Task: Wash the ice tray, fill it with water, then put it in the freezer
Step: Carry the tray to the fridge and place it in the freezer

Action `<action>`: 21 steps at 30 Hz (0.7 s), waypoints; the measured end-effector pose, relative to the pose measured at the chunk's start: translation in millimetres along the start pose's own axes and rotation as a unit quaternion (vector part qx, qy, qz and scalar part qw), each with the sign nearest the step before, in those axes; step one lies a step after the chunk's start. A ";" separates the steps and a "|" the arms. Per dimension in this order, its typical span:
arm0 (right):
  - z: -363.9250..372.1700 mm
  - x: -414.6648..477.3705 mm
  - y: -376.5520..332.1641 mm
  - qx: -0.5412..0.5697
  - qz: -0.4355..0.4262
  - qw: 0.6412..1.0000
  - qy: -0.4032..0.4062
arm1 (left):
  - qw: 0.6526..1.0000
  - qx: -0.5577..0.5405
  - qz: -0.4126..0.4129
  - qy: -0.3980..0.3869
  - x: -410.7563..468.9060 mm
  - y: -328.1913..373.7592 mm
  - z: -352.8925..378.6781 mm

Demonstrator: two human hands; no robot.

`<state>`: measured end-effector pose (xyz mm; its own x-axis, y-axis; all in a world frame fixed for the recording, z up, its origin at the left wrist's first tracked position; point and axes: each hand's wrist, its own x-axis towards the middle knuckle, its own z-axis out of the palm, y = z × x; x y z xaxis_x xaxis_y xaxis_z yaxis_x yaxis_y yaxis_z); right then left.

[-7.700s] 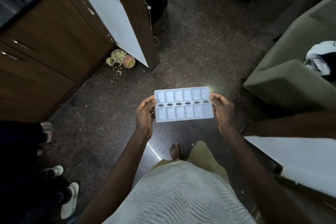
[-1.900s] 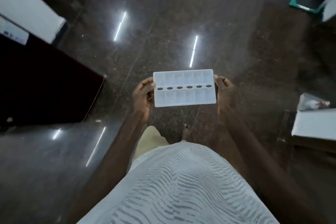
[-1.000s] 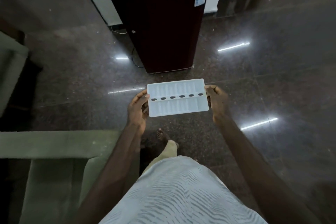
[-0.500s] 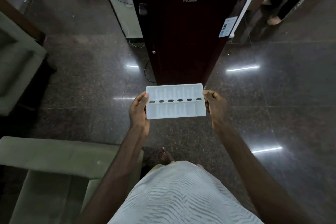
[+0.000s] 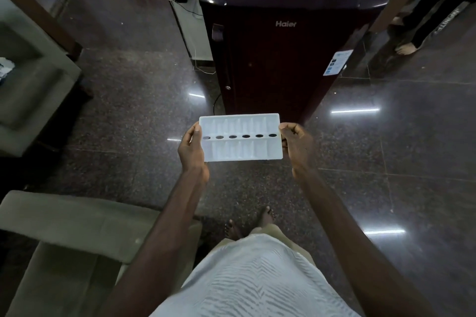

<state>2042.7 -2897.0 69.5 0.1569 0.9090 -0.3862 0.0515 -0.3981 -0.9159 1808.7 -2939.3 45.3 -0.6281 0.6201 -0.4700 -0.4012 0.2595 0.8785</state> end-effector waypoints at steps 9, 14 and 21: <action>13.4 32.0 -30.3 -0.009 -0.022 0.997 -0.068 | 0.998 -0.018 0.022 0.057 20.5 19.5 9.4; 28.9 41.1 -47.7 -0.017 -0.040 0.993 -0.105 | 0.996 -0.034 0.036 0.071 35.5 38.0 10.8; 73.5 58.8 -91.5 -0.150 -0.143 0.972 -0.113 | 0.995 -0.051 0.033 0.083 68.2 74.6 -5.0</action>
<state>1974.8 -2798.0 122.5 -0.1257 0.9781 -0.1659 0.3509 -0.1126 -0.9296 1732.6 -2881.4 78.3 -0.7539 0.4995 -0.4268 -0.4156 0.1406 0.8986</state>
